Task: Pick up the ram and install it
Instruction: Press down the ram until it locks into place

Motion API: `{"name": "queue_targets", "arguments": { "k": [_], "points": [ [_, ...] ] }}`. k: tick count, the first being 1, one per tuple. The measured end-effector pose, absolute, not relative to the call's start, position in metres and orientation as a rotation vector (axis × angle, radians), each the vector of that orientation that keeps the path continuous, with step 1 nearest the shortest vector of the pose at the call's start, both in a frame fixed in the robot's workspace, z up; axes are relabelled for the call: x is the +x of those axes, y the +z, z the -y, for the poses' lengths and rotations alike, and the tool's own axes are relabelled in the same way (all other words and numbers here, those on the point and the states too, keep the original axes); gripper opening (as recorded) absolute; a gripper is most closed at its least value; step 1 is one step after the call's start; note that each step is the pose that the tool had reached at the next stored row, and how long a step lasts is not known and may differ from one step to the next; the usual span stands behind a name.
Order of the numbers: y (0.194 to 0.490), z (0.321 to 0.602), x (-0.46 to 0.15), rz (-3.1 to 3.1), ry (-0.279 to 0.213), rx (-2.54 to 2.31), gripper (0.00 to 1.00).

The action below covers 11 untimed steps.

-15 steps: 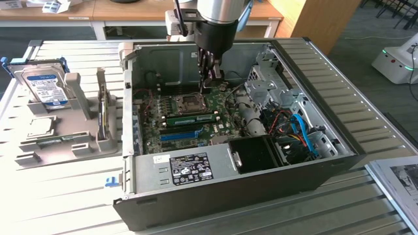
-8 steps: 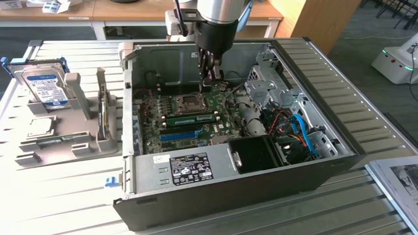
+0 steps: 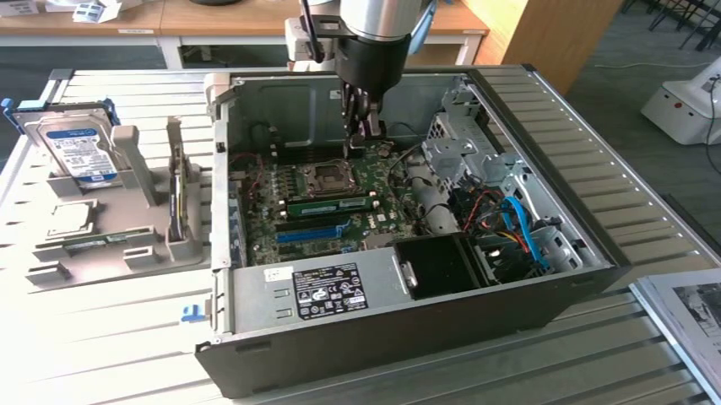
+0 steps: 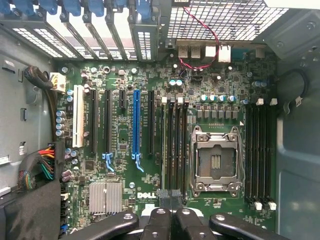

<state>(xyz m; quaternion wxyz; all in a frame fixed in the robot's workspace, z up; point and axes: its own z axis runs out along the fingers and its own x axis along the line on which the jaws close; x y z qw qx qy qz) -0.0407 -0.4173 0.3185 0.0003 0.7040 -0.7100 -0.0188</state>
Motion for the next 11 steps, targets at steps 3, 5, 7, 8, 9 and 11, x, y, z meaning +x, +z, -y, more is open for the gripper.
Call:
{"name": "queue_targets", "arguments": {
  "k": [3, 5, 7, 8, 9, 11],
  "points": [
    [0.3184, 0.4173, -0.0400, 2.230, -0.059, 2.211, 0.10],
    [0.3185, 0.4173, -0.0388, 2.230, -0.059, 2.211, 0.10],
    [0.3185, 0.4173, -0.0371, 2.230, -0.059, 2.211, 0.10],
    [0.3185, 0.4173, -0.0362, 2.230, -0.059, 2.211, 0.10],
    [0.3185, 0.4173, -0.0354, 2.230, -0.059, 2.211, 0.10],
    [0.3185, 0.4173, -0.0333, 2.230, -0.059, 2.211, 0.10]
  ]
}}
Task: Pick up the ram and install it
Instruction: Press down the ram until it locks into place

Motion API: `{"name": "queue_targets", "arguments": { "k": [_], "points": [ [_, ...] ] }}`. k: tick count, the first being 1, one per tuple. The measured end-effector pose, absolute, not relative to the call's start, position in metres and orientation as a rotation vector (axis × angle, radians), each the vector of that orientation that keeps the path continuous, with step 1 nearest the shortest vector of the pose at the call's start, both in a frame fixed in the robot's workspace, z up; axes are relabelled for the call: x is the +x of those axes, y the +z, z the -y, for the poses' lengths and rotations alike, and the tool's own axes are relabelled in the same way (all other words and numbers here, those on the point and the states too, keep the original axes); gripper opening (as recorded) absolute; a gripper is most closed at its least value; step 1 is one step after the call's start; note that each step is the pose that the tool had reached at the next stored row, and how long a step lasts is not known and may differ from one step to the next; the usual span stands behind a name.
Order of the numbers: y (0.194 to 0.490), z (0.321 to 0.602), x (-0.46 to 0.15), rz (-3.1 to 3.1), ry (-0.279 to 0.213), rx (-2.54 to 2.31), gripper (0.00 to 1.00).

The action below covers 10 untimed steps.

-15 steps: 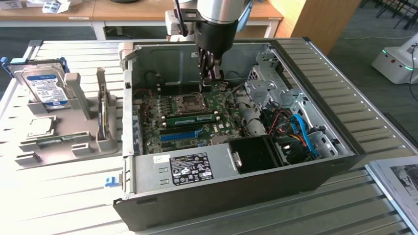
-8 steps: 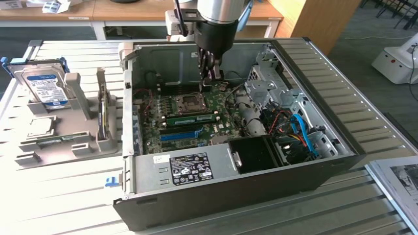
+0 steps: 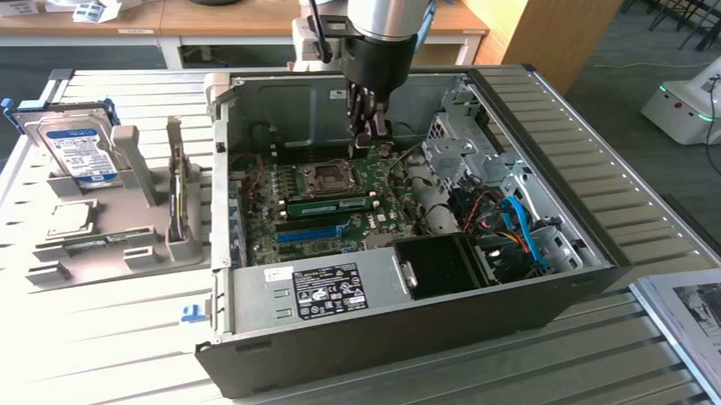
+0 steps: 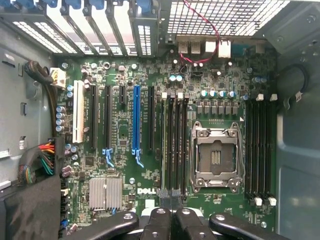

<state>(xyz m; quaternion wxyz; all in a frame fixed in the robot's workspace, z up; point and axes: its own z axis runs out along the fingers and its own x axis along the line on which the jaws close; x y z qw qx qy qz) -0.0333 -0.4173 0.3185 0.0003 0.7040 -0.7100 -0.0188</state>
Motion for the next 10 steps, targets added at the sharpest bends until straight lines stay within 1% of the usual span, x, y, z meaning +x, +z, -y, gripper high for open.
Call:
{"name": "queue_targets", "arguments": {
  "k": [10],
  "points": [
    [0.318, 0.417, -0.022, 2.230, -0.059, 2.211, 0.10]
  ]
}}
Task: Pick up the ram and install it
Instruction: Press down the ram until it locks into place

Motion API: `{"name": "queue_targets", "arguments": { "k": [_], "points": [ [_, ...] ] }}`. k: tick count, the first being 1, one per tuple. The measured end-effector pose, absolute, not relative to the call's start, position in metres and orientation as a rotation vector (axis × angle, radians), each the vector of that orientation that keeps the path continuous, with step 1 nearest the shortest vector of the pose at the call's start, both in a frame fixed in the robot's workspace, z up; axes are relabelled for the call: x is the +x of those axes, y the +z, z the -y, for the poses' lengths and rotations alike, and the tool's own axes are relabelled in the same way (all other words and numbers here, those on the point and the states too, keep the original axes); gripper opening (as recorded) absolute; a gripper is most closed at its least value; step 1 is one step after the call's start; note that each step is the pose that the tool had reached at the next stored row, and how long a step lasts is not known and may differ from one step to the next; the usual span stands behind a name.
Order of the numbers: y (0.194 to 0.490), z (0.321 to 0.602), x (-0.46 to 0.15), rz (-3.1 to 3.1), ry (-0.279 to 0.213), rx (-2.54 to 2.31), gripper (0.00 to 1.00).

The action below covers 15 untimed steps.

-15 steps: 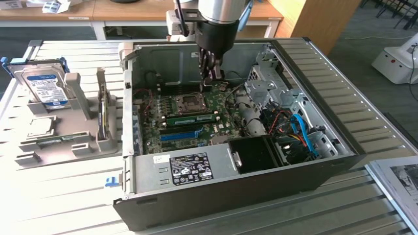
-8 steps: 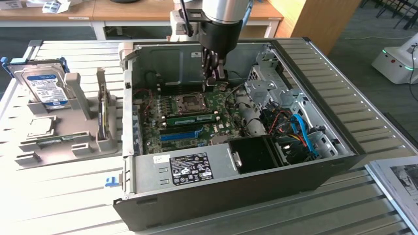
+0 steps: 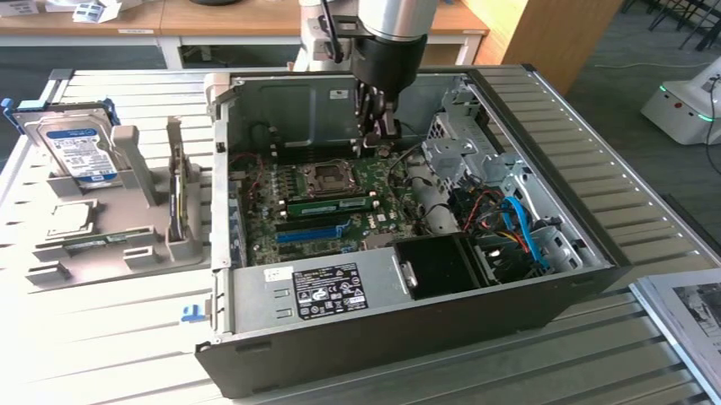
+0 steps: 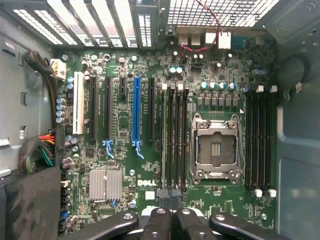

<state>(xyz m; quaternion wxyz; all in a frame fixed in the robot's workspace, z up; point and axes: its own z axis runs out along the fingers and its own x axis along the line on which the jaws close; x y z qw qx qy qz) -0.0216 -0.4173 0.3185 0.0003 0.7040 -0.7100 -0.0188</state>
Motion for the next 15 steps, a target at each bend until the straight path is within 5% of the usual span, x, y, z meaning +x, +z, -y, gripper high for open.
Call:
{"name": "queue_targets", "arguments": {
  "k": [15],
  "points": [
    [0.318, 0.417, -0.006, 2.230, -0.059, 2.211, 0.10]
  ]
}}
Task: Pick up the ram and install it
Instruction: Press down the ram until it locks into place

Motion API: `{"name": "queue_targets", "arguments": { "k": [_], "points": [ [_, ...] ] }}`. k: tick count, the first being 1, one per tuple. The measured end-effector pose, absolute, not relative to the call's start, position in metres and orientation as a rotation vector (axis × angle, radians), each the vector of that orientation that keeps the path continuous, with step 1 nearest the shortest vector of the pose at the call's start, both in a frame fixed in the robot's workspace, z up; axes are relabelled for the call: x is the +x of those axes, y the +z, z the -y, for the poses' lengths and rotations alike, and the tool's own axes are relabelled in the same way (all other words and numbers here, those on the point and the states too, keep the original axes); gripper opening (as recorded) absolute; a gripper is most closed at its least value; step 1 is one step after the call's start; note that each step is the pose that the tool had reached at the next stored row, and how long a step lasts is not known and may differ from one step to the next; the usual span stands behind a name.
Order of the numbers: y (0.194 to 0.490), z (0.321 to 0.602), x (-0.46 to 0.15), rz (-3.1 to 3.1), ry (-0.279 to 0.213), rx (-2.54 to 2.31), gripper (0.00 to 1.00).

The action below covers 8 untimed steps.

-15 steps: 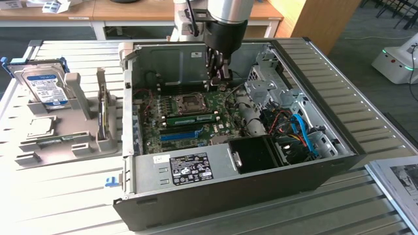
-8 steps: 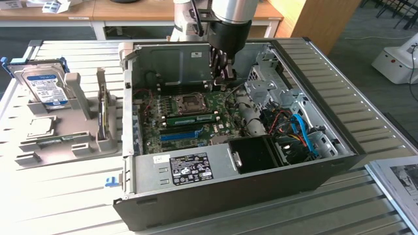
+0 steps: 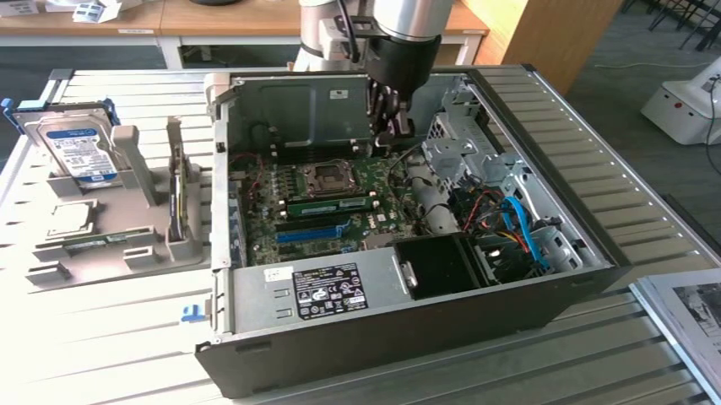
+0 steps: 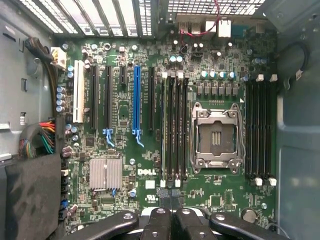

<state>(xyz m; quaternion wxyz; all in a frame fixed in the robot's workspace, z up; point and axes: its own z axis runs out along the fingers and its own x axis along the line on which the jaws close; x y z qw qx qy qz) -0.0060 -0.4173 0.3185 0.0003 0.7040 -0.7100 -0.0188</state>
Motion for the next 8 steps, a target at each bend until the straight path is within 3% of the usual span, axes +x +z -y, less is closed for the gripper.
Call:
{"name": "queue_targets", "arguments": {
  "k": [8],
  "points": [
    [0.3184, 0.4173, -0.0007, 2.230, -0.059, 2.211, 0.10]
  ]
}}
